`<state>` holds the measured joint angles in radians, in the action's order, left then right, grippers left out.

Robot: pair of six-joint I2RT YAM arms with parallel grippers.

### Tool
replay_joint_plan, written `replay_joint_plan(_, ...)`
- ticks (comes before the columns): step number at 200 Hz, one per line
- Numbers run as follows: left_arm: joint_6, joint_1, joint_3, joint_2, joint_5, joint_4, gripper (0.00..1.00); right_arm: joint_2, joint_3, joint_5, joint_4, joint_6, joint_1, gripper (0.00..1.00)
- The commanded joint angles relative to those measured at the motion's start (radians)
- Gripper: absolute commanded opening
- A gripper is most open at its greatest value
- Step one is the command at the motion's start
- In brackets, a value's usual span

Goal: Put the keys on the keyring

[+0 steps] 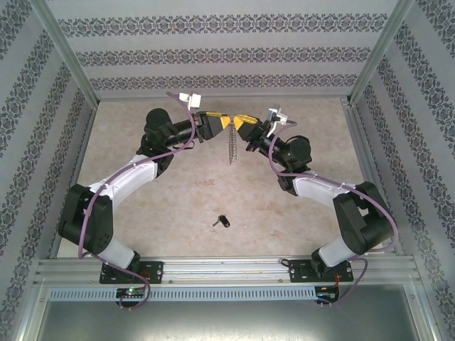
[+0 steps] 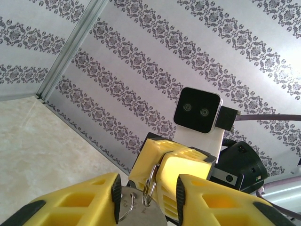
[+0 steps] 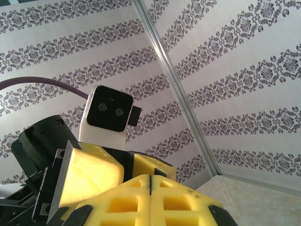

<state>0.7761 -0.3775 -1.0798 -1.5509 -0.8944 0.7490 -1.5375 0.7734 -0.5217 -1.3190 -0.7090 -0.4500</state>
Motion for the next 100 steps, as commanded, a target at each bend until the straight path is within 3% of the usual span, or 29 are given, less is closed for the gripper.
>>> replay_joint_plan(1,0.017,0.009,-0.026,-0.014,-0.028,0.069,0.35,0.002,0.029,-0.01,-0.066,-0.002,-0.012,0.0)
replay_joint_plan(100,0.04,0.008,-0.026,-0.026,-0.038,0.095,0.32,0.009,0.02,-0.011,-0.065,-0.006,-0.016,0.0)
